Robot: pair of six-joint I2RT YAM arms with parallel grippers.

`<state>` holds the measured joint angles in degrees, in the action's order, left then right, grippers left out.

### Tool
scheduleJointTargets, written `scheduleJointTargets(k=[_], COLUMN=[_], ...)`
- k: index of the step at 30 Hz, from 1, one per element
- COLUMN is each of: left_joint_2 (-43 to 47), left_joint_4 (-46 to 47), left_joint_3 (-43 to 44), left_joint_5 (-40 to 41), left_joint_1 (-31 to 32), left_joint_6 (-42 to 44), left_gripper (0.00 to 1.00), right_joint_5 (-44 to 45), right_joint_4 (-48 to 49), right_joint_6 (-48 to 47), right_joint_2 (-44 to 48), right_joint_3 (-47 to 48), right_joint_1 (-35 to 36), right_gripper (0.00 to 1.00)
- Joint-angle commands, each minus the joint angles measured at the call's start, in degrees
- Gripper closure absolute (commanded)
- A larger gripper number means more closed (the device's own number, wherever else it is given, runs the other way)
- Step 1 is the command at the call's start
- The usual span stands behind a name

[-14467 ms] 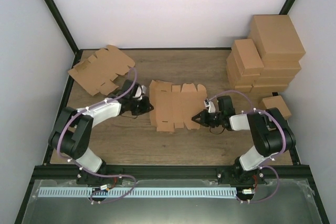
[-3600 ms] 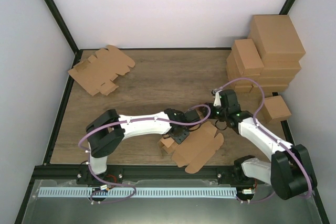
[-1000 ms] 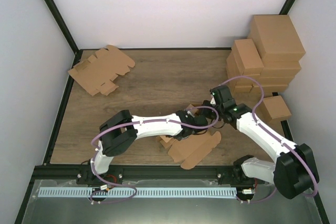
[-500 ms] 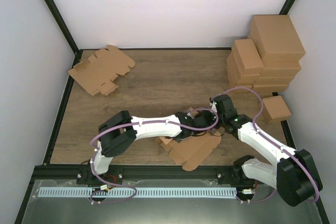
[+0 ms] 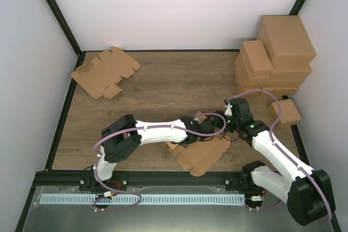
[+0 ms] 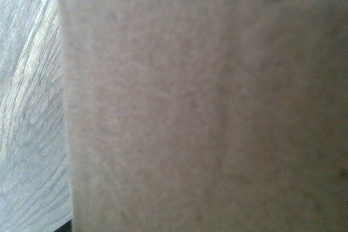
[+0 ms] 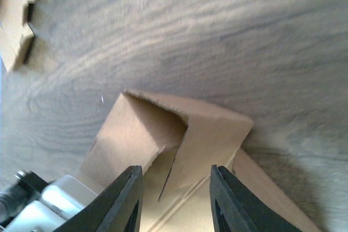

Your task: Fold the paper box

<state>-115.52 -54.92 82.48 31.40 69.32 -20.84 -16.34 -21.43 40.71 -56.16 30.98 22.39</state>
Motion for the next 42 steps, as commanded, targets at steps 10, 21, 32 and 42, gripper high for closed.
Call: scheduleJointTargets(k=[10, 21, 32, 42], left_joint_2=[2.38, 3.4, 2.67, 2.92], left_joint_4=[0.67, 0.67, 1.04, 1.14], left_joint_3=[-0.49, -0.6, 0.29, -0.13], left_joint_5=[-1.2, -1.84, -2.35, -2.86], left_joint_1=[0.25, 0.24, 0.27, 0.25], left_joint_6=[0.36, 0.36, 0.75, 2.44], left_gripper=[0.61, 0.61, 0.61, 0.6], right_joint_5=[-8.3, -14.24, -21.38, -19.4], right_joint_4=[7.78, 16.81, 19.3, 26.44], right_joint_6=[-5.43, -10.12, -12.58, -14.36], right_joint_2=[-4.77, -16.3, -11.95, -12.35], right_joint_3=[0.76, -0.3, -7.09, -10.48], right_joint_1=[-12.96, -13.38, -13.34, -13.19], right_gripper=[0.62, 0.68, 0.72, 0.72])
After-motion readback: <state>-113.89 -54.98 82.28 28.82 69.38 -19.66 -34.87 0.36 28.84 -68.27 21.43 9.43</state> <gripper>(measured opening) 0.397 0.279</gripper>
